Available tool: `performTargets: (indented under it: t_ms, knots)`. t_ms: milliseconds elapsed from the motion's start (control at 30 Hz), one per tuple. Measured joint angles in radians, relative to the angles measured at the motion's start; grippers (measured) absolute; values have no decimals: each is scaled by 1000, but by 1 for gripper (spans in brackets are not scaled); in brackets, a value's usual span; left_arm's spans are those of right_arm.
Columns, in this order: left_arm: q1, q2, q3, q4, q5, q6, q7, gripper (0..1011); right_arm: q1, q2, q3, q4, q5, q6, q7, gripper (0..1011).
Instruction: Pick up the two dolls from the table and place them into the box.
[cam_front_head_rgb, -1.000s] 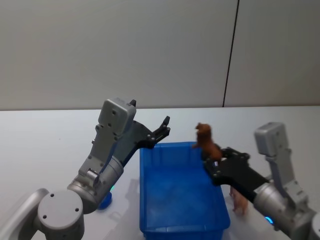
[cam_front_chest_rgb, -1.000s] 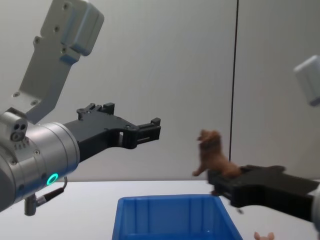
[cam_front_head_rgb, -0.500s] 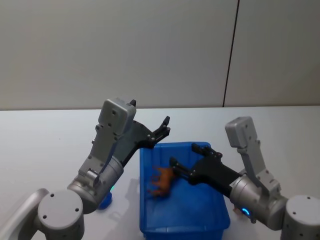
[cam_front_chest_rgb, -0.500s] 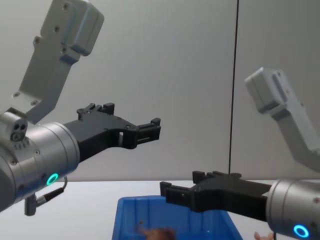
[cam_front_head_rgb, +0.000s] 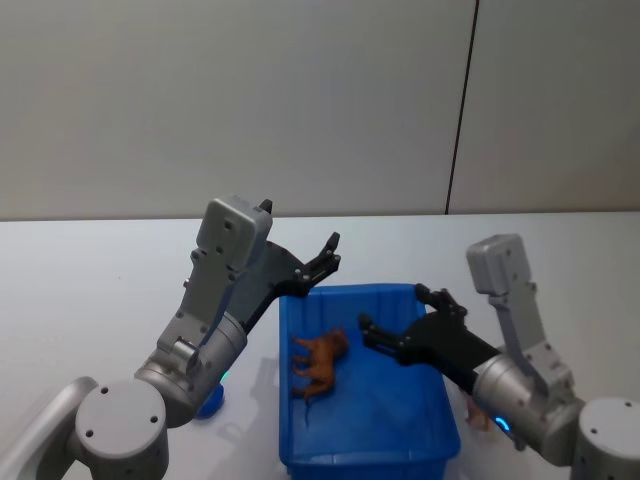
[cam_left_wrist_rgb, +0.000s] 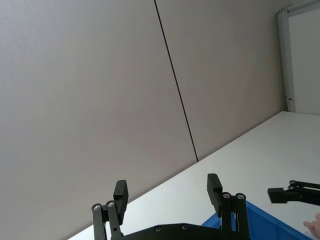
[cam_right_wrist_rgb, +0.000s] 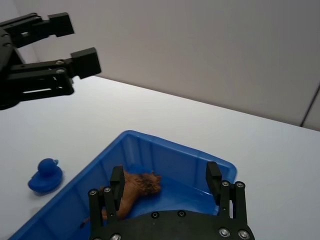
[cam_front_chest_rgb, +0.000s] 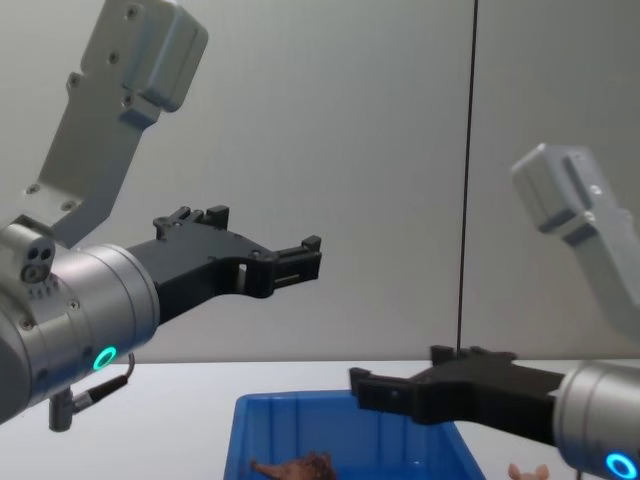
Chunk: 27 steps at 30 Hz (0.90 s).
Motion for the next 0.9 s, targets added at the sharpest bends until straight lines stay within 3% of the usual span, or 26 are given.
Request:
performTargets:
  t_ms: [600,900]
  knots:
    - [0,0,0,0,0,0,0,1001,-151,71,25,-167,8,54,-251,1001]
    - [0,0,0,0,0,0,0,1001,-200,94,36,-199,15,81,-316,1001]
